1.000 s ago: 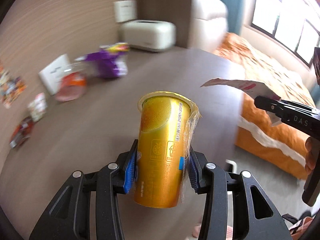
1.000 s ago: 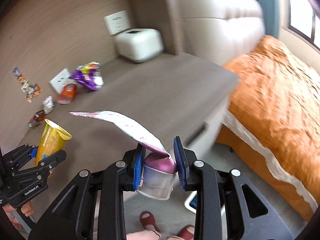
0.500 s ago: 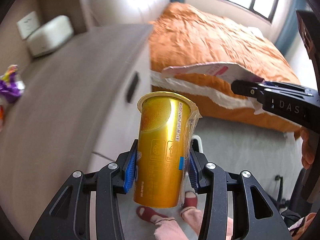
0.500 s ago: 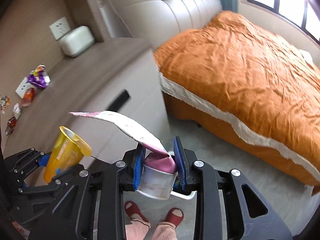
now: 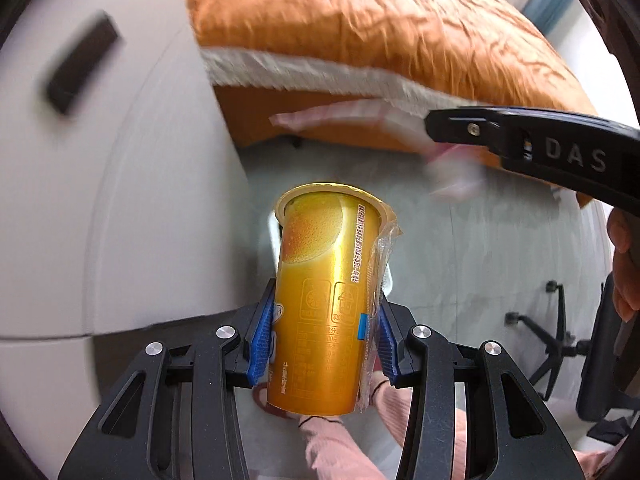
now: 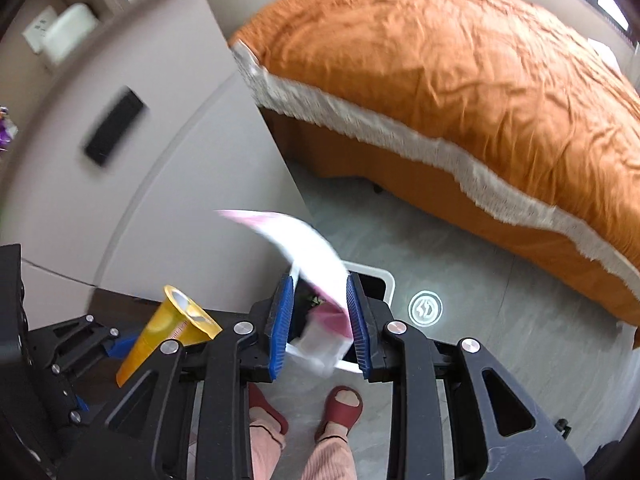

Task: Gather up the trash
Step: 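Carry the yellow cup and pink wrapper to the bin and release them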

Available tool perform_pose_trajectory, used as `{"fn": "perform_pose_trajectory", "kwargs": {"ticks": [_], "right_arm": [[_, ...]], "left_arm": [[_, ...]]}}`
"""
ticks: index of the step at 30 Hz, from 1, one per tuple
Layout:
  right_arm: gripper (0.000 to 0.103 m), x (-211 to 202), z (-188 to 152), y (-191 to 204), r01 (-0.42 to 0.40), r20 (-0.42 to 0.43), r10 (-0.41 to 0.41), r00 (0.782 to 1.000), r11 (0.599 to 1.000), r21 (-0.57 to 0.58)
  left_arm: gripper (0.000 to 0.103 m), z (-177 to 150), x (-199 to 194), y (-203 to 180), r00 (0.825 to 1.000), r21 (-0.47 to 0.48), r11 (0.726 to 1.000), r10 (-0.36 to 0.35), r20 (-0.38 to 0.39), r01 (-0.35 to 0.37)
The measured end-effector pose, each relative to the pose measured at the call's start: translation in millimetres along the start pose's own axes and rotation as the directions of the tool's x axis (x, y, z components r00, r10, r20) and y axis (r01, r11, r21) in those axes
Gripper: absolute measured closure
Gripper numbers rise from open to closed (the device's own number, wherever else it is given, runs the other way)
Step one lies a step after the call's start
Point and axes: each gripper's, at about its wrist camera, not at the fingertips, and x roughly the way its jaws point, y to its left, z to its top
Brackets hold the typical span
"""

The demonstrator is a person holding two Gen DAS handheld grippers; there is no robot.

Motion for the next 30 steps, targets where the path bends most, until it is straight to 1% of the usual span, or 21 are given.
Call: {"fn": "perform_pose_trajectory", "kwargs": {"ticks": [1, 2, 3, 4, 5, 6, 7, 8, 9, 10, 11, 12, 15, 17, 18, 20, 23, 26, 27, 30], "right_arm": [[0.085, 9.8, -2.3, -2.3, -0.008, -0.001, 0.008, 1.0, 1.0, 0.0], [0.09, 27.9, -5.7, -4.7, -0.008, -0.004, 0.008, 1.0, 1.0, -0.01], [0.092, 40.5, -8.4, -5.8, -0.006, -0.009, 0.006, 1.0, 1.0, -0.02], [0.094, 67.8, -13.4, -8.8, -0.008, -0.034, 0.007, 0.999, 1.0, -0.028], [0.094, 81.1, -16.2, -10.3, -0.019, -0.051, 0.018, 0.999, 1.0, -0.022], [0.094, 103.7, -21.1, -14.5, -0.033, -0.08, 0.032, 0.996, 0.999, -0.011], [0.082, 127.3, -27.3, -18.8, -0.045, -0.115, 0.043, 0.992, 0.999, -0.007], [0.04, 142.0, -31.5, -21.9, -0.044, -0.133, 0.043, 0.99, 0.999, -0.005], [0.022, 156.7, -37.8, -26.0, -0.029, -0.137, 0.028, 0.99, 1.0, -0.004], [0.015, 170.5, -44.5, -29.6, -0.002, -0.139, -0.001, 0.99, 1.0, -0.019], [0.015, 181.8, -50.1, -31.4, 0.015, -0.154, -0.021, 0.988, 0.999, -0.04], [0.015, 196.7, -58.6, -35.0, 0.034, -0.174, -0.044, 0.984, 0.997, -0.062], [0.015, 215.5, -70.0, -43.3, 0.046, -0.212, -0.058, 0.976, 0.997, -0.063], [0.015, 218.1, -75.6, -46.8, 0.058, -0.22, -0.071, 0.973, 0.996, -0.067], [0.015, 216.0, -77.1, -46.8, 0.049, -0.228, -0.063, 0.972, 0.996, -0.068], [0.015, 211.0, -75.9, -44.7, 0.047, -0.227, -0.061, 0.972, 0.997, -0.068], [0.015, 191.6, -69.7, -34.8, 0.039, -0.214, -0.054, 0.975, 0.997, -0.07], [0.015, 159.7, -59.0, -27.3, 0.039, -0.186, -0.05, 0.981, 0.997, -0.061], [0.015, 153.7, -56.3, -26.1, 0.042, -0.179, -0.052, 0.983, 0.997, -0.057], [0.015, 115.5, -43.6, -20.3, 0.047, -0.139, -0.052, 0.989, 0.998, -0.036]], "left_arm": [[0.06, 0.7, 14.6, 0.9, 1.0, 0.004, 1.0, -0.019, -0.006, 0.019], [0.06, -2.1, 27.5, 2.3, 0.999, 0.008, 0.999, -0.037, -0.01, 0.037], [0.06, -2.0, 52.1, 3.6, 0.998, 0.012, 0.998, -0.058, -0.024, 0.059], [0.06, -2.0, 67.6, 4.6, 0.997, 0.013, 0.998, -0.066, -0.034, 0.066], [0.06, -2.7, 86.6, 5.0, 0.996, 0.014, 0.997, -0.073, -0.044, 0.074], [0.06, -2.0, 111.3, 4.7, 0.995, 0.022, 0.997, -0.079, -0.056, 0.08], [0.058, -1.3, 134.4, 3.8, 0.993, 0.029, 0.996, -0.086, -0.075, 0.088], [0.042, -0.2, 153.2, 4.3, 0.991, 0.032, 0.994, -0.099, -0.093, 0.103], [0.028, -0.4, 174.5, 5.9, 0.988, 0.03, 0.993, -0.113, -0.103, 0.117], [0.005, -0.7, 192.1, 6.8, 0.989, 0.03, 0.994, -0.103, -0.104, 0.106], [0.005, -1.6, 205.7, 8.2, 0.991, 0.032, 0.995, -0.087, -0.098, 0.091], [0.005, -2.7, 226.0, 10.8, 0.99, 0.027, 0.996, -0.076, -0.116, 0.08], [0.005, -3.4, 250.2, 14.2, 0.989, 0.019, 0.998, -0.054, -0.138, 0.057], [0.005, -4.5, 253.5, 13.3, 0.989, 0.023, 0.998, -0.048, -0.138, 0.052], [0.005, -5.9, 251.1, 12.0, 0.989, 0.026, 0.998, -0.048, -0.143, 0.052], [0.005, -7.1, 240.4, 8.6, 0.989, 0.037, 0.998, -0.043, -0.144, 0.049], [0.005, -4.8, 219.2, 4.2, 0.989, 0.037, 0.998, -0.042, -0.141, 0.048], [0.005, -0.2, 188.7, 4.7, 0.992, 0.035, 0.999, -0.023, -0.12, 0.028], [0.005, 2.7, 171.3, 3.5, 0.995, 0.039, 0.999, -0.012, -0.104, 0.016], [0.005, 9.7, 132.2, 0.4, 0.998, 0.029, 1.0, 0.001, -0.067, 0.001]]}}
